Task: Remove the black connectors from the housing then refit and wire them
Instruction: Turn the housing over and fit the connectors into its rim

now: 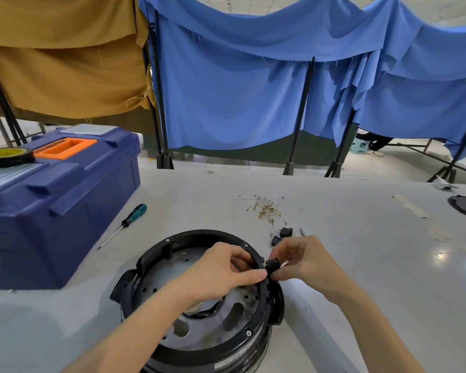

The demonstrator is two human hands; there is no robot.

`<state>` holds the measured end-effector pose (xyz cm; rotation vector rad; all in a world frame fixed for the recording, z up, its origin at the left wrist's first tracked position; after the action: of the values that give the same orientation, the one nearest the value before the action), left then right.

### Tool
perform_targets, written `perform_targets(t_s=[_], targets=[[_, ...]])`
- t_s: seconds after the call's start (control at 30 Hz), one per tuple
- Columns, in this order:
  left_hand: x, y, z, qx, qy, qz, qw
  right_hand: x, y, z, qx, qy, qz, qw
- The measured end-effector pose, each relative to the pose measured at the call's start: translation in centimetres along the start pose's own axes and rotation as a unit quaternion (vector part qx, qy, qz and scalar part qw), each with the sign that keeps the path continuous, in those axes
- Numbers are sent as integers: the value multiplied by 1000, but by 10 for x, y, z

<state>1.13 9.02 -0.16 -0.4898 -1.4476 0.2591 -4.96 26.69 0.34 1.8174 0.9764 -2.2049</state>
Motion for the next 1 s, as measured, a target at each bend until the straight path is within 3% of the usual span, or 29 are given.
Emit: perform_targets(t_s=[0.23, 0.77, 1.0], targets=[[-3, 0, 1, 5, 0, -14, 1000, 2, 1, 0, 23, 13, -19, 999], [-7, 5, -3, 57, 40, 92, 993, 0, 3, -6, 37, 17, 25, 999], [-10, 7, -1, 92, 28, 139, 986, 0, 7, -5, 90, 24, 19, 995]])
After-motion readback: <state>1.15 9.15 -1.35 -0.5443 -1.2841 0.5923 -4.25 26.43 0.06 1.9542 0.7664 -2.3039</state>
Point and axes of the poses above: each hand's wrist, its own z-axis towards the middle knuckle, its own y-axis out of the palm, x = y × z, the point moved 3 cm from there along z, towards the middle knuckle, and after that the axes turned 2 degrees about y, right-handed, at the moved point
